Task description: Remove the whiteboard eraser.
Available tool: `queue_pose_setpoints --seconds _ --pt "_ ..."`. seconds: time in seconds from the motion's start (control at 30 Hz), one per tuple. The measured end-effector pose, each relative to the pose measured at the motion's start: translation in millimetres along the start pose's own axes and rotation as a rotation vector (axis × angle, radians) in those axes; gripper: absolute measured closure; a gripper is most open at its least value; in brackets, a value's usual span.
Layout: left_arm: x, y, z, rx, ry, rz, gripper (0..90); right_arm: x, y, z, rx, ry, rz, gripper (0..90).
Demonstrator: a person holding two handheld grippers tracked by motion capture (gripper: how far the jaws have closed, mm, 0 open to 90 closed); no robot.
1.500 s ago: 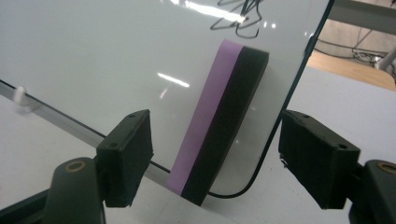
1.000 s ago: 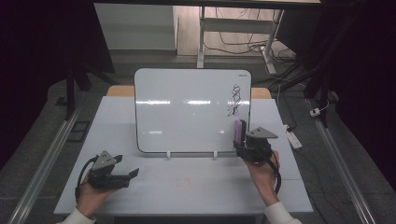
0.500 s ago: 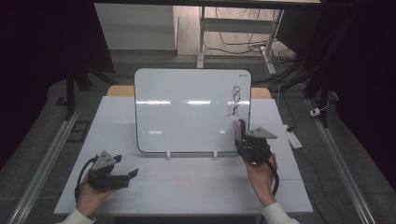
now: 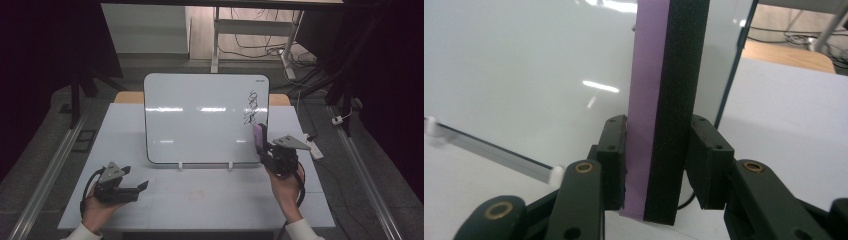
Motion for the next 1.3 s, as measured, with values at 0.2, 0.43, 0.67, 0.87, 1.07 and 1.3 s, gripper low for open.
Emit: queue_pose_setpoints --seconds 0.2,0.43,0.67,0.87,1.07,1.3 --pt "6.2 1.7 -4.4 -0.001 0.000 -0.006 16.2 -2.9 -2.3 7.1 0.086 0.011 -0.014 63.4" --pt "25.4 3.4 -14.2 -0.033 -0.005 -0.041 16.2 -9.9 1.2 25.3 0.133 -0.024 -0.042 63.3" --pt "60.8 12.0 -29.6 -0.053 0.038 -0.081 16.2 -13.3 2.8 45.0 0.193 -0.067 -0.059 63.3" --pt "89.8 23.1 -42.3 -0.085 0.062 -0.111 16.4 -17.2 5.6 52.4 0.232 -0.086 -0.064 63.2" --pt "110.3 32.2 -54.2 -0.123 0.072 -0.135 16.7 -21.3 8.9 57.5 0.261 -0.093 -0.061 63.1" --pt "134.5 46.5 -68.5 -0.194 0.071 -0.160 16.8 -25.4 11.8 66.6 0.293 -0.118 -0.058 63.1"
Point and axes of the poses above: each handheld gripper's, and its own axes: y roughly forward along the jaws, x roughly out of its top, z roughly to its left, the point moved 3 cm from there along y, roughly forward along the jaws, and after that the axes turned 7 degrees about y, right-handed, at the moved point
